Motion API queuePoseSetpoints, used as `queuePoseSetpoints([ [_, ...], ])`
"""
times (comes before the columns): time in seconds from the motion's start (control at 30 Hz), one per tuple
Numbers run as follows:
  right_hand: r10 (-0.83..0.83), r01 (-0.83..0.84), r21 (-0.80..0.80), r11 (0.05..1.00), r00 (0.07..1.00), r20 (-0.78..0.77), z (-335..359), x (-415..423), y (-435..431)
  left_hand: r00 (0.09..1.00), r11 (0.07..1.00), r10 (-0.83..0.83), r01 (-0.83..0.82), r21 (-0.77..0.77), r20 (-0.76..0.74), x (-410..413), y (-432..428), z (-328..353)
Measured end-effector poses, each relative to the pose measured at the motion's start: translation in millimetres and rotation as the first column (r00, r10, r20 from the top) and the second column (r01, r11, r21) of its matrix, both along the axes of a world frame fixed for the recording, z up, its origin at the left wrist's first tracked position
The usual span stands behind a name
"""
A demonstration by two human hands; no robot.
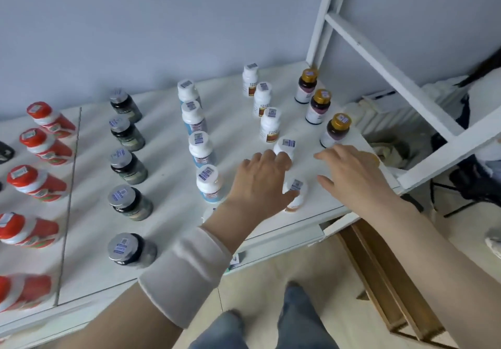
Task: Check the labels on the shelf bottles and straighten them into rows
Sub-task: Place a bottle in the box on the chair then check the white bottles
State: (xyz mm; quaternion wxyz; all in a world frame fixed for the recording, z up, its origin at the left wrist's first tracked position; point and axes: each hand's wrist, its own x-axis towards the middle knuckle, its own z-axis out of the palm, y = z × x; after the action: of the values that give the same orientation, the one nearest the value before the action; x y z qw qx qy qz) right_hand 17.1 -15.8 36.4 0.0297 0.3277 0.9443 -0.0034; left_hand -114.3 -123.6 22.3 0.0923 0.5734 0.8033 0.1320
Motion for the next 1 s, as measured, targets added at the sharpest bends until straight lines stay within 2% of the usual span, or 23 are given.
queuePoseSetpoints([
  [0.13, 0.164, -0.164, -0.071, 0.984, 0.986, -0.009, -13.9, 4.5, 34.8, 0.974, 0.982, 0.184, -0.178, -0.055, 0.135, 24.7, 17.3, -17.3],
  [0.23, 0.263, -0.266, -0.108, 0.958, 0.964, -0.038, -22.4, 7.5, 51.4, 0.935, 0.948, 0.312, -0.294, -0.123, 0.170, 39.8, 21.4, -30.9],
  [0.33, 0.324, -0.330, -0.165, 0.930, 0.944, -0.063, -31.6, 8.8, 59.7, 0.872, 0.910, 0.413, -0.409, -0.071, 0.264, 48.6, 22.2, -42.5],
  [0.4, 0.333, -0.351, -0.205, 0.914, 0.936, -0.117, -39.1, 10.9, 63.3, 0.805, 0.860, 0.459, -0.508, 0.038, 0.377, 49.1, 20.1, -42.8],
  [0.43, 0.299, -0.342, -0.271, 0.900, 0.935, -0.189, -41.8, 12.5, 63.5, 0.746, 0.817, 0.474, -0.571, 0.082, 0.468, 48.3, 17.2, -39.4],
  [0.47, 0.201, -0.303, -0.405, 0.863, 0.940, -0.277, -41.6, 14.1, 62.4, 0.664, 0.774, 0.458, -0.625, 0.102, 0.590, 47.8, 13.4, -34.6],
  [0.5, 0.048, -0.245, -0.608, 0.755, 0.946, -0.322, -38.5, 15.5, 58.8, 0.561, 0.746, 0.386, -0.657, 0.110, 0.732, 48.2, 9.2, -29.3],
  [0.53, -0.105, -0.206, -0.816, 0.540, 0.945, -0.309, -34.6, 17.0, 54.3, 0.442, 0.730, 0.273, -0.674, 0.115, 0.854, 49.7, 5.1, -23.5],
  [0.57, -0.222, -0.207, -0.938, 0.279, 0.936, -0.272, -32.3, 18.4, 50.6, 0.340, 0.725, 0.163, -0.678, 0.121, 0.926, 51.5, 1.1, -18.9],
  [0.6, -0.295, -0.230, -0.970, 0.074, 0.924, -0.241, -33.4, 20.4, 48.1, 0.284, 0.731, 0.083, -0.668, 0.135, 0.955, 53.0, -2.4, -16.0],
  [0.63, -0.347, -0.264, -0.962, -0.065, 0.910, -0.227, -34.5, 23.5, 46.1, 0.267, 0.744, 0.031, -0.649, 0.156, 0.963, 54.8, -5.0, -13.9],
  [0.67, -0.377, -0.303, -0.943, -0.135, 0.896, -0.234, -33.9, 26.1, 43.9, 0.264, 0.756, 0.001, -0.632, 0.172, 0.964, 56.4, -6.9, -12.7],
  [0.7, -0.388, -0.342, -0.927, -0.153, 0.884, -0.262, -32.3, 28.1, 41.3, 0.266, 0.760, -0.013, -0.624, 0.182, 0.964, 57.7, -7.4, -10.7],
  [0.83, -0.341, -0.472, -0.880, 0.047, 0.821, -0.459, -25.0, 32.4, 32.2, 0.286, 0.721, 0.030, -0.670, 0.178, 0.958, 57.0, -6.1, -8.7],
  [0.9, -0.342, -0.505, -0.859, 0.082, 0.795, -0.500, -23.7, 32.5, 28.4, 0.307, 0.710, 0.015, -0.673, 0.206, 0.952, 55.6, -5.5, -7.5],
  [0.93, -0.380, -0.501, -0.863, 0.069, 0.787, -0.487, -23.4, 31.7, 27.4, 0.315, 0.715, -0.013, -0.661, 0.229, 0.949, 54.6, -6.0, -6.5],
  [1.0, -0.485, -0.442, -0.897, -0.023, 0.789, -0.376, -21.5, 29.1, 26.6, 0.339, 0.734, -0.067, -0.620, 0.276, 0.939, 52.3, -9.0, -6.6],
])
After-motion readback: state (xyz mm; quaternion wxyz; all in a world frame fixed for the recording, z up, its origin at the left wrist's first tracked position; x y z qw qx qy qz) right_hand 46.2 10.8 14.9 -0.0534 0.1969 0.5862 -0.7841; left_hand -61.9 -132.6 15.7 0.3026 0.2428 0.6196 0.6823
